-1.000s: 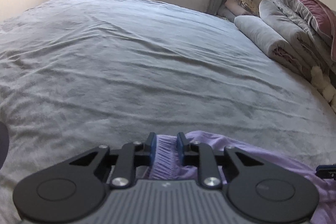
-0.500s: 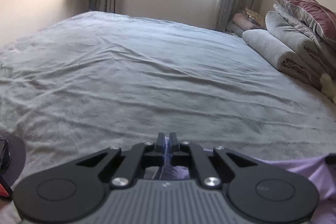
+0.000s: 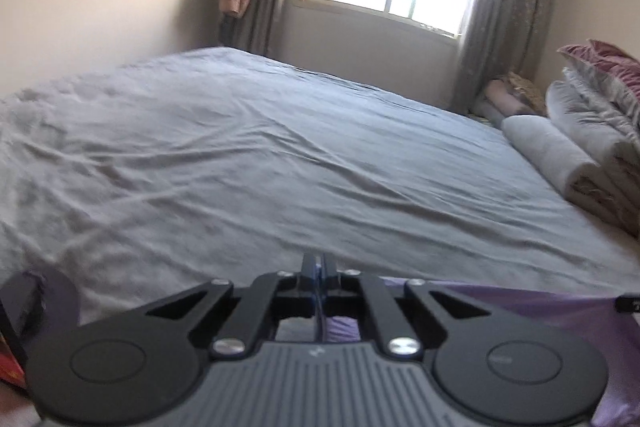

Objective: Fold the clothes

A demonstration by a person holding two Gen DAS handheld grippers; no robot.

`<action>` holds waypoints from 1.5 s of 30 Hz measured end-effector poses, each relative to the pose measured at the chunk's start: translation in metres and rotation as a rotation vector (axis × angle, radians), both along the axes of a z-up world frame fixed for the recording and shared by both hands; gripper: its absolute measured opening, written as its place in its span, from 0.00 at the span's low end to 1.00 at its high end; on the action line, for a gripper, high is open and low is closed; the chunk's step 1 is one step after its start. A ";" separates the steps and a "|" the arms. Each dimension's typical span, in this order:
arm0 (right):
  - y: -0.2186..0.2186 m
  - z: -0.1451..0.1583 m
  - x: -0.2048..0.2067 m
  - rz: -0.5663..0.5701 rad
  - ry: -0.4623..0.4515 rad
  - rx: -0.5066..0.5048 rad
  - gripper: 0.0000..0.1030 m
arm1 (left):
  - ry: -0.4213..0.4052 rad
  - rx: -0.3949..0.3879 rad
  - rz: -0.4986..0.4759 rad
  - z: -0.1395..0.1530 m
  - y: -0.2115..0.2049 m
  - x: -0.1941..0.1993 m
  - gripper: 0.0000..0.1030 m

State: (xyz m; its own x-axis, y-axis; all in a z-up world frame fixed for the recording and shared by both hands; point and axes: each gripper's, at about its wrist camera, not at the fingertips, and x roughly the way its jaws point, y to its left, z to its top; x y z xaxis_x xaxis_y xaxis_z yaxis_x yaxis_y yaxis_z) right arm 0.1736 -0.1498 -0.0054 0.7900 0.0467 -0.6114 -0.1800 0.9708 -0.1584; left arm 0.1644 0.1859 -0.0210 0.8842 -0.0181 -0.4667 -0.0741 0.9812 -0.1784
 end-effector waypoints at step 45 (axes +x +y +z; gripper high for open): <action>-0.122 0.017 -0.097 -0.118 0.133 0.104 0.34 | 0.215 0.016 -0.224 0.034 -0.071 -0.093 0.51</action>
State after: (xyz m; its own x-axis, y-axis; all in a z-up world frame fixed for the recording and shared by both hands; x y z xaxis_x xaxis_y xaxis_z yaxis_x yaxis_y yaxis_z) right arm 0.0763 -0.2721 0.0112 0.7064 0.0273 -0.7073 -0.0768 0.9963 -0.0383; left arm 0.0710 0.1150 0.0134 0.7400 -0.1929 -0.6444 0.1101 0.9798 -0.1669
